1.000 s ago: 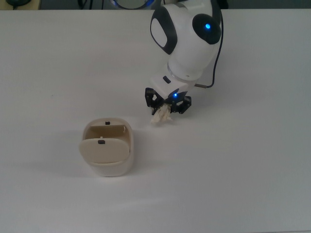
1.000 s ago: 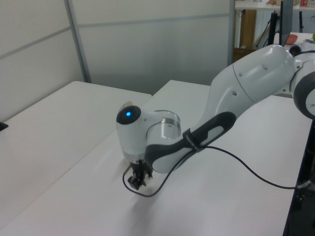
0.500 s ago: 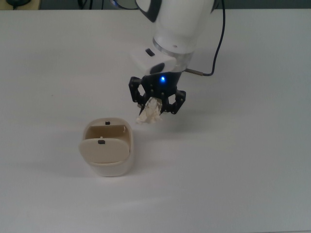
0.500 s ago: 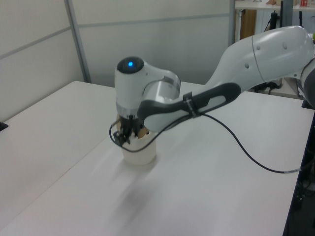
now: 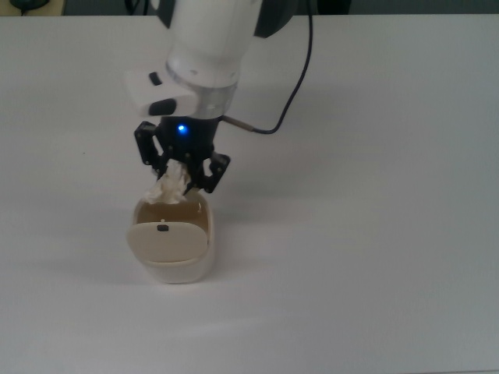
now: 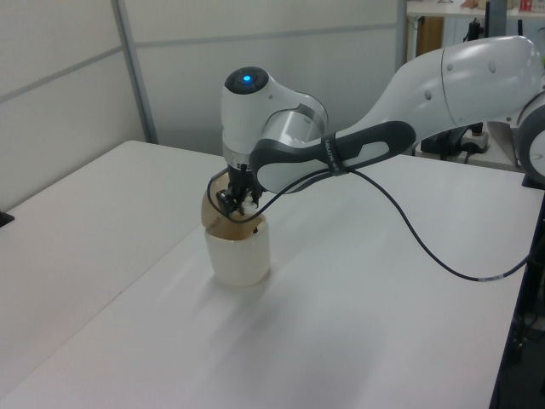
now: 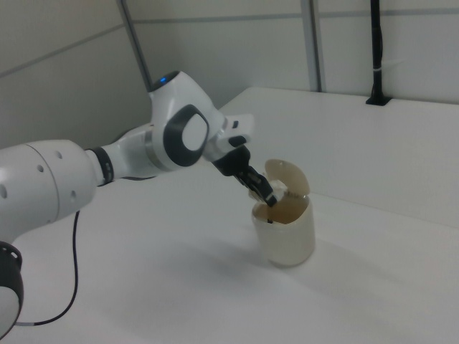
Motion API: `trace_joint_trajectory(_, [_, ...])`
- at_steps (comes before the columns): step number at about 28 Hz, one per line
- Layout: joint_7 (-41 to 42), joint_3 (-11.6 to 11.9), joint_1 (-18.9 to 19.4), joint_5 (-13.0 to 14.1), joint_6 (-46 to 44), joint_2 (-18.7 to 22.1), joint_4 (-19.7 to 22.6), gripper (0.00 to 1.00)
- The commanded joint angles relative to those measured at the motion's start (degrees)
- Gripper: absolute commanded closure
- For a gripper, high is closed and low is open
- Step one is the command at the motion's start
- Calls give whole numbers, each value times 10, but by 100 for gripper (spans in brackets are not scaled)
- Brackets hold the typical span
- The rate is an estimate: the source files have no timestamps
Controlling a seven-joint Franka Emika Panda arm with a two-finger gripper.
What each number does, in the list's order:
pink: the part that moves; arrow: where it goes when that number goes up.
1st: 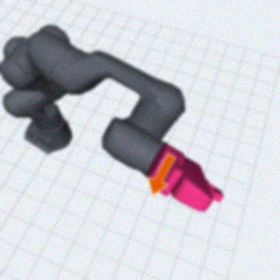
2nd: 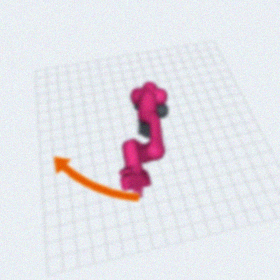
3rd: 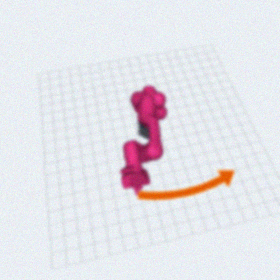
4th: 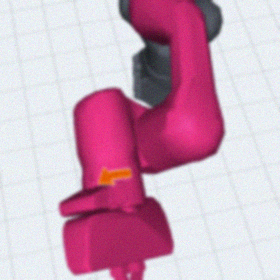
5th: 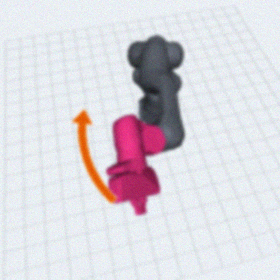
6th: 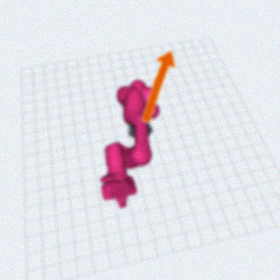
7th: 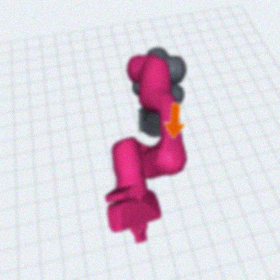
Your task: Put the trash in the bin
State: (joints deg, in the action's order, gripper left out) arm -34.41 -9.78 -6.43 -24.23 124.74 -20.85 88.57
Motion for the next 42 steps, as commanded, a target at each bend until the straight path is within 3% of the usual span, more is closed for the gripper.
trace_joint_trajectory(1, [-8, -1, -10, -3, 6, -24, -19, 25])
trace_joint_trajectory(2, [-8, -2, -10, -4, 5, -24, -19, 0])
trace_joint_trajectory(19, [-9, -11, -4, 2, -6, -14, -19, 0])
trace_joint_trajectory(23, [-4, -14, -4, 8, -41, 6, -19, 0])
trace_joint_trajectory(25, [17, -30, -5, 16, -93, 22, -18, 0])
trace_joint_trajectory(28, [65, -48, -10, 44, -148, 40, -18, 0])
trace_joint_trajectory(31, [133, -49, -11, 105, -203, 72, -18, 0])
trace_joint_trajectory(37, [229, -45, -22, 156, -305, 129, -15, 0])
trace_joint_trajectory(40, [275, -34, -31, 180, -340, 155, -12, 0])
trace_joint_trajectory(42, [321, -4, -36, 213, -370, 178, -10, 0])
